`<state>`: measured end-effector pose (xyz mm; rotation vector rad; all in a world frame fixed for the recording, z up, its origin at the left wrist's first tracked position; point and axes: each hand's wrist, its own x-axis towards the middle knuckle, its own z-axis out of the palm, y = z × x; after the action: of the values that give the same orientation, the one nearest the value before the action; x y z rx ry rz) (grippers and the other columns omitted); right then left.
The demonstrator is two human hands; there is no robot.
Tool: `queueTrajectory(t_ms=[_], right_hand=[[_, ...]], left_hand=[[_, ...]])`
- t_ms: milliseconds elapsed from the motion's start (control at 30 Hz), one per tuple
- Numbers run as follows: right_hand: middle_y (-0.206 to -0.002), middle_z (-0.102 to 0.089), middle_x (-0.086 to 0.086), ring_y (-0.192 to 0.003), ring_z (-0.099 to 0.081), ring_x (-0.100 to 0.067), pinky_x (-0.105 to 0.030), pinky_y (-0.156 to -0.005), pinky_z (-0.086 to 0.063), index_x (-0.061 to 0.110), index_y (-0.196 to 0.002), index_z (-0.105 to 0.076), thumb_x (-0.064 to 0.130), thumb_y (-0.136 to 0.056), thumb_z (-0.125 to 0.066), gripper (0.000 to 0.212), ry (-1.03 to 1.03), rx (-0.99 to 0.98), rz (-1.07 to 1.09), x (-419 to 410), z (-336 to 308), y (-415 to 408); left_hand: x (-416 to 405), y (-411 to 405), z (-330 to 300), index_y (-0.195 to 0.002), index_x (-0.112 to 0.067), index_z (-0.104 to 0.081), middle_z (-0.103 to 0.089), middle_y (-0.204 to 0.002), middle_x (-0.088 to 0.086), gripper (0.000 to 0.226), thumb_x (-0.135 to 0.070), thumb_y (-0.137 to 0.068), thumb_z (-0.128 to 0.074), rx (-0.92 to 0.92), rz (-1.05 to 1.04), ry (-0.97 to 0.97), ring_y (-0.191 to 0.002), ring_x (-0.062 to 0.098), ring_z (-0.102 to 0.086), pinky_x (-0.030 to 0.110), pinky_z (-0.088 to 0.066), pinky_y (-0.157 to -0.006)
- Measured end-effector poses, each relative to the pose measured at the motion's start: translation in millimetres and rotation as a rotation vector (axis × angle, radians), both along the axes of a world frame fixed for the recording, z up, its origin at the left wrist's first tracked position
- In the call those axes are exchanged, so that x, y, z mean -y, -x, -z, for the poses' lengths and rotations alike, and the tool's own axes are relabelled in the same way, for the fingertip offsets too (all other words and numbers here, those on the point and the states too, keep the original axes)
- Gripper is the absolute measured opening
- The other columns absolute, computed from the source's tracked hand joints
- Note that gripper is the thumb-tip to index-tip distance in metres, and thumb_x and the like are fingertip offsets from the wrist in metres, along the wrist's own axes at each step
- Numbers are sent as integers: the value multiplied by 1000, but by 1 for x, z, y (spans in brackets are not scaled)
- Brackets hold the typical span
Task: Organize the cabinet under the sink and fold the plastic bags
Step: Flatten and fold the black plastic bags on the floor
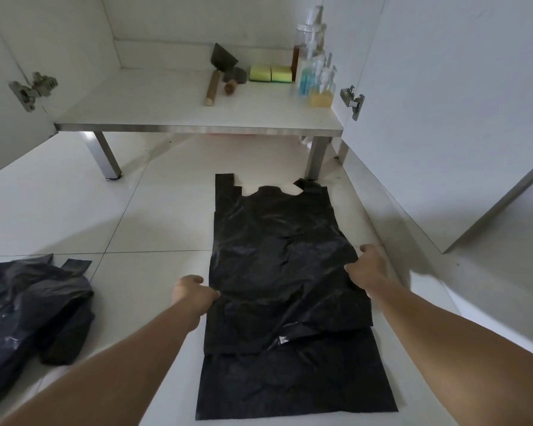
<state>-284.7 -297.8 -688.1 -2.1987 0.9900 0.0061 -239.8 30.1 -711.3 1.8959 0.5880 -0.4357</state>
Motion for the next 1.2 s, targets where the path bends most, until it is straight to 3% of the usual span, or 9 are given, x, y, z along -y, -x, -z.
queueTrajectory(t_ms=[200, 300, 367, 467, 667, 800, 900, 967, 1200], right_hand=[[-138, -49, -20, -125, -49, -36, -38, -101, -41, 5, -144, -36, 18, -87, -70, 68, 68, -18, 2, 18, -1, 7], [-138, -47, -18, -124, -49, -37, -41, -95, -46, 3, -143, -33, 32, -84, -74, 77, 75, -148, -37, 20, 3, 18], [-131, -49, -15, -116, -53, -37, -44, -86, -52, 5, -137, -34, 39, -75, -80, 84, -103, -226, -22, 19, 8, 29], [-128, -48, -14, -108, -54, -31, -49, -90, -52, 10, -137, -35, 23, -73, -82, 80, -266, -314, -56, 16, 14, 46], [-109, -52, -13, -95, -54, -30, -50, -88, -53, 2, -129, -44, -5, -76, -76, 62, -163, -333, -210, 13, 14, 66], [-101, -53, -6, -93, -55, -30, -43, -75, -52, 10, -120, -47, -10, -75, -75, 56, -202, -378, -255, 10, 5, 77], [-94, -55, -6, -84, -59, -32, -47, -73, -53, 13, -112, -46, -16, -75, -71, 54, -242, -460, -281, 9, 4, 85], [-97, -57, -11, -80, -61, -33, -49, -70, -54, 13, -113, -45, -18, -74, -71, 57, -249, -480, -285, 9, 7, 90], [-109, -49, -16, -79, -62, -33, -37, -51, -56, 13, -115, -36, -3, -67, -84, 70, -4, -516, -373, 3, 6, 103]], left_hand=[[2, 6, 2, -115, -11, -63, -69, -87, 8, 38, -4, -78, -69, 109, -141, -4, -80, 27, -66, 33, -56, -75], [0, 16, 11, -119, -14, -60, -67, -99, 9, 44, -10, -77, -74, 52, -85, -47, -89, 28, -65, 34, -55, -80], [-2, 22, 15, -123, -13, -55, -65, -108, 11, 56, -16, -73, -82, -36, 0, -40, -95, 30, -64, 41, -56, -85], [-5, 31, 16, -127, -10, -51, -64, -111, 13, 67, -10, -69, -85, -102, 127, -65, -100, 32, -63, 46, -54, -90], [-8, 50, 12, -124, -8, -54, -59, -104, 10, 61, -8, -71, -83, -31, 291, -258, -94, 29, -61, 39, -55, -79], [-14, 52, 2, -126, -7, -55, -62, -108, 13, 67, -11, -67, -87, -45, 375, -257, -92, 32, -64, 44, -58, -81], [-18, 56, -5, -124, -4, -54, -65, -101, 19, 65, -3, -67, -85, -118, 444, -238, -74, 33, -67, 43, -59, -67], [-20, 61, -4, -122, -4, -54, -64, -94, 18, 59, -1, -70, -82, -132, 485, -281, -75, 34, -67, 45, -60, -71], [-16, 79, 0, -115, -6, -54, -61, -93, 14, 45, -9, -76, -76, -23, 667, -564, -77, 32, -68, 42, -60, -71]])
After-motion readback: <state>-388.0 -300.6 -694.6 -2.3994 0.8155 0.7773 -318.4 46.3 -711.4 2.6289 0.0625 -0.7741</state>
